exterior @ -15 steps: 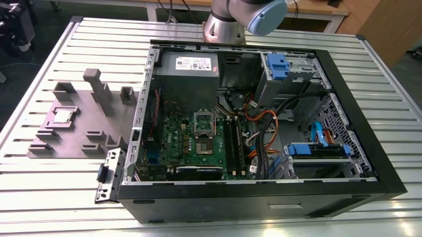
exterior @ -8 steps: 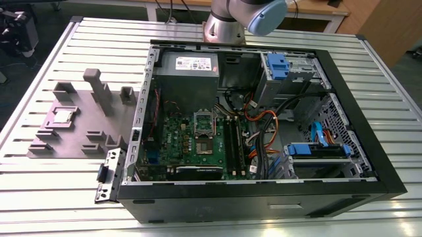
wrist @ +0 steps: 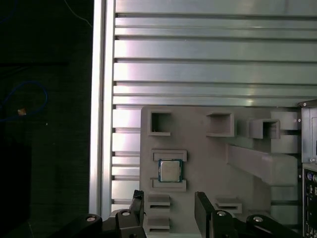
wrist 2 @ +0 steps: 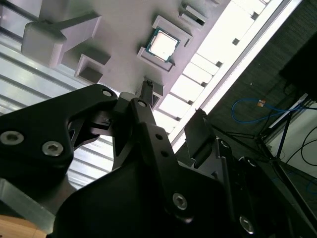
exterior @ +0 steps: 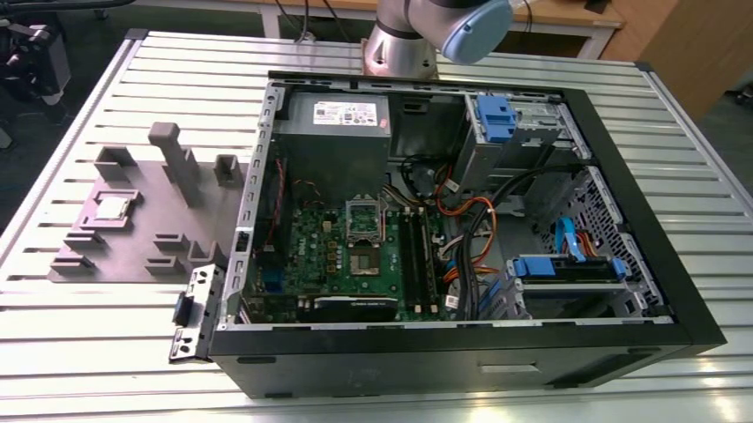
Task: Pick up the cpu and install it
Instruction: 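Pick up the cpu and move it towards the insertion slot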
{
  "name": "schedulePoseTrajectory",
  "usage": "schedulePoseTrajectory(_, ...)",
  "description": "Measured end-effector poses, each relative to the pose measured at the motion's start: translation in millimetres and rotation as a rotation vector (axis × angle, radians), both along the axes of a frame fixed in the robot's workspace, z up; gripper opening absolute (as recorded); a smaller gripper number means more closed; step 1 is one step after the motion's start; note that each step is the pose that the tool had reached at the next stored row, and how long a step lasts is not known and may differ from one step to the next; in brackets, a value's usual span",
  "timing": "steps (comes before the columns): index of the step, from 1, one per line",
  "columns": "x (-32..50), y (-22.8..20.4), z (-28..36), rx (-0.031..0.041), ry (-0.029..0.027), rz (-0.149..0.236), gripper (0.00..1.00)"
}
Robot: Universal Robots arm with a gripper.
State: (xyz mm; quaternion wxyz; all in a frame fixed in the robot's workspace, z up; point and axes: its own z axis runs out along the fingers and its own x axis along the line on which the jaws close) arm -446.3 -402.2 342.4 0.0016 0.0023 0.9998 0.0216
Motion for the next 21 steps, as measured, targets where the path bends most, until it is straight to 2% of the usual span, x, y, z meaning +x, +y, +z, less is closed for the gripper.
schedulePoseTrajectory(9, 0.0, -0.3, -1.4, -0.0001, -0.0001, 0.003, 0.53)
schedulePoseTrajectory(18, 0.5, -0.8, -16.6, -0.0019, 0.0007, 0.006, 0.53)
schedulePoseTrajectory(21, 0.5, -0.8, -22.0, -0.0024, 0.0029, 0.006, 0.53)
